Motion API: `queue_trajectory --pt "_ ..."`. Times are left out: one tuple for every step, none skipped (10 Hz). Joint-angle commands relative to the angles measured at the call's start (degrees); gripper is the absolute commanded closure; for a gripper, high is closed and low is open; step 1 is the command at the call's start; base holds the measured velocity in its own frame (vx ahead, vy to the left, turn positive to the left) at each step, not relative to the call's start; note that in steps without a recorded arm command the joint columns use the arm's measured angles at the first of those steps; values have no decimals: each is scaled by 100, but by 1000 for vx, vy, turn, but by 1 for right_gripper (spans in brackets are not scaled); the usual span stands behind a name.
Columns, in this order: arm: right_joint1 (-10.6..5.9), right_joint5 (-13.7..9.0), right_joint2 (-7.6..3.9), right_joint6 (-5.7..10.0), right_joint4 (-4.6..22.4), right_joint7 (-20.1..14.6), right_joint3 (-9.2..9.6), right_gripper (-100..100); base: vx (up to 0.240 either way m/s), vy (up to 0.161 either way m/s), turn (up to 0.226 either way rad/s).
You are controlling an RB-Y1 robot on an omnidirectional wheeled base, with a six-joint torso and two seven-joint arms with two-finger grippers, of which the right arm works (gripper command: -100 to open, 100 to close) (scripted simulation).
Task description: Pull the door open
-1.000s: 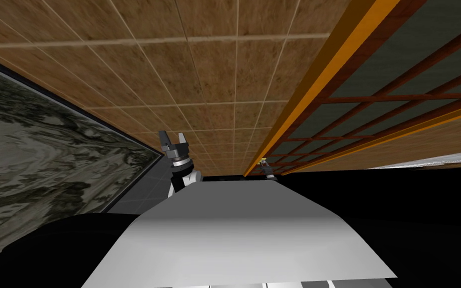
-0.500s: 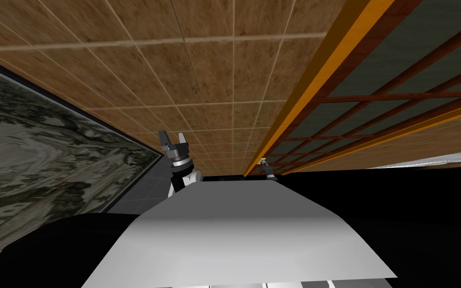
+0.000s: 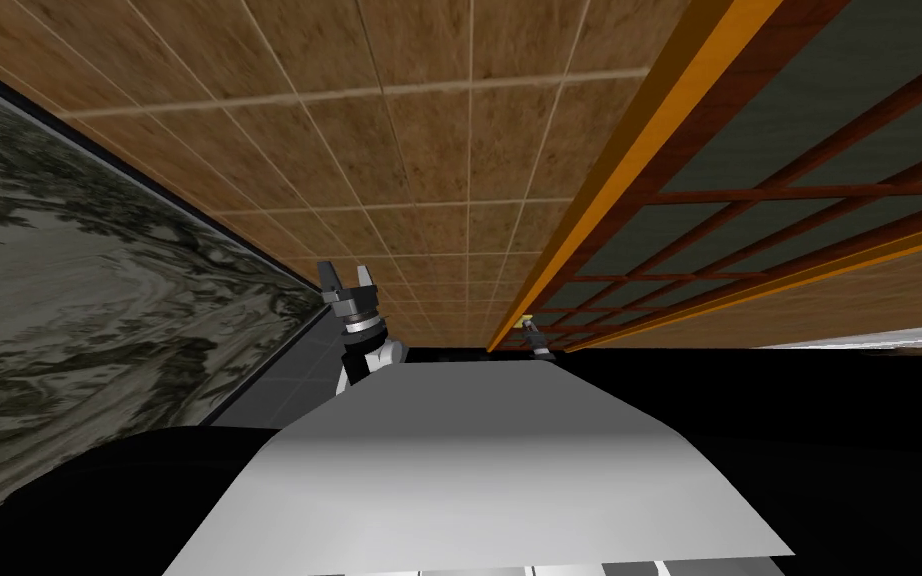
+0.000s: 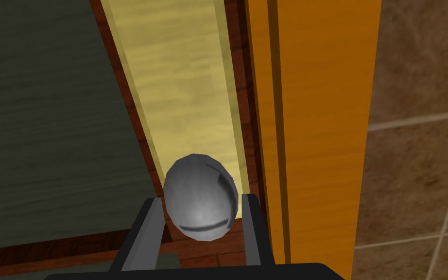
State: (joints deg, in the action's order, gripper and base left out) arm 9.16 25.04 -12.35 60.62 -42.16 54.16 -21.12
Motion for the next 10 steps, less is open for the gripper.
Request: queue_trajectory --pt "-3 -71 6 -10 5 -173 34 100 -49 -25 71" --pt "-11 -128 2 -19 9 -298 54 100 -52 -23 67" --pt "-19 -192 -2 -29 13 -438 77 100 -58 -24 84" --pt "-28 -256 -6 -40 17 -577 99 100 -57 -21 94" --pt "-37 -319 -10 -50 21 -717 122 100 -50 -22 85" --pt "-45 -383 -13 -60 25 -856 144 100 -51 -26 79" --pt "-55 -456 -18 -72 30 -1021 170 100 -66 -31 110" --pt "-66 -536 -23 -85 35 -1184 198 100 -67 -29 105" --pt "-77 -616 -28 -98 40 -1344 227 100 -58 -26 77" --pt "-77 -616 -28 -98 40 -1385 227 100 -38 -17 36"
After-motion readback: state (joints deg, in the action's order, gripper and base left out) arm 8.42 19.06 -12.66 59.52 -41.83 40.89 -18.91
